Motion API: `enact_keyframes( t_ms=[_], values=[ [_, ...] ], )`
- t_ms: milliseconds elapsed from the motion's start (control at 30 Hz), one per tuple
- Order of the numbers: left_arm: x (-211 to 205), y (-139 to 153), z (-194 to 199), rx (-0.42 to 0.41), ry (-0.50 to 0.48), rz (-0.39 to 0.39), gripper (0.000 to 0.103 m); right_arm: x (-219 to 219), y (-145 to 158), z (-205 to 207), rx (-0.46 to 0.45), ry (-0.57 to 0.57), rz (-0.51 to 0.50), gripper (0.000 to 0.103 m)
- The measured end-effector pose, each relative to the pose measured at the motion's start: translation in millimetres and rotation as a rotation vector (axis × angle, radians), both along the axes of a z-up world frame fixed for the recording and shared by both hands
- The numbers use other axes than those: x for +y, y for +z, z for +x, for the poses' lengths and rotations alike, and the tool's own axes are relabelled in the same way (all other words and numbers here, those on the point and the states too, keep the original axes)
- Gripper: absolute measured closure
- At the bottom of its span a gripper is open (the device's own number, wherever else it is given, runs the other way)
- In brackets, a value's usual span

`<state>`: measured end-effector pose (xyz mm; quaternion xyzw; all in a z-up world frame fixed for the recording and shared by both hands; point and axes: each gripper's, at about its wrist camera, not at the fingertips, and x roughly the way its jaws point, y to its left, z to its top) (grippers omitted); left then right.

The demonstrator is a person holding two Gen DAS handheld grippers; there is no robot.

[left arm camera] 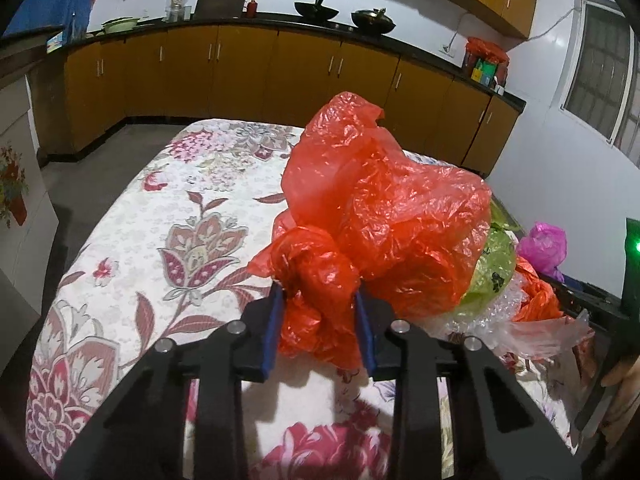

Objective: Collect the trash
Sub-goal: 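Grasp the pink-purple bag with the right gripper while the left holds the red bag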

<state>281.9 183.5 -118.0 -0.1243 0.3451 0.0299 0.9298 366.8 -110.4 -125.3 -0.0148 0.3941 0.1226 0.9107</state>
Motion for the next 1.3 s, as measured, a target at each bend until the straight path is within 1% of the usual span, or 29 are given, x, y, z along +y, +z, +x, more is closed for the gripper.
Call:
enact_keyframes(
  t_ms=[400,533,667,867,1000,1167,1300],
  values=[
    [3,26,-34,-0.054,0.014,-0.004,0.071,-19,20,-34,-0.037,-0.037,0.038,0.045],
    [-4,40,-44,-0.081,-0.002,-0.006,0.071,-29,32,-48,-0.062,-0.053,0.059,0.045],
    [-20,55,-52,-0.108,-0.039,-0.006,0.071,-43,46,-65,-0.097,-0.081,0.079,0.045],
    [-60,74,-60,-0.144,-0.134,-0.015,0.071,-67,64,-95,-0.159,-0.135,0.068,0.045],
    [-89,80,-61,-0.151,-0.198,-0.031,0.071,-91,75,-113,-0.192,-0.186,0.059,0.045],
    [-131,83,-60,-0.152,-0.285,-0.047,0.071,-119,82,-133,-0.214,-0.265,0.047,0.045],
    [-169,83,-58,-0.148,-0.354,-0.062,0.071,-145,84,-145,-0.215,-0.332,0.060,0.045]
  ],
)
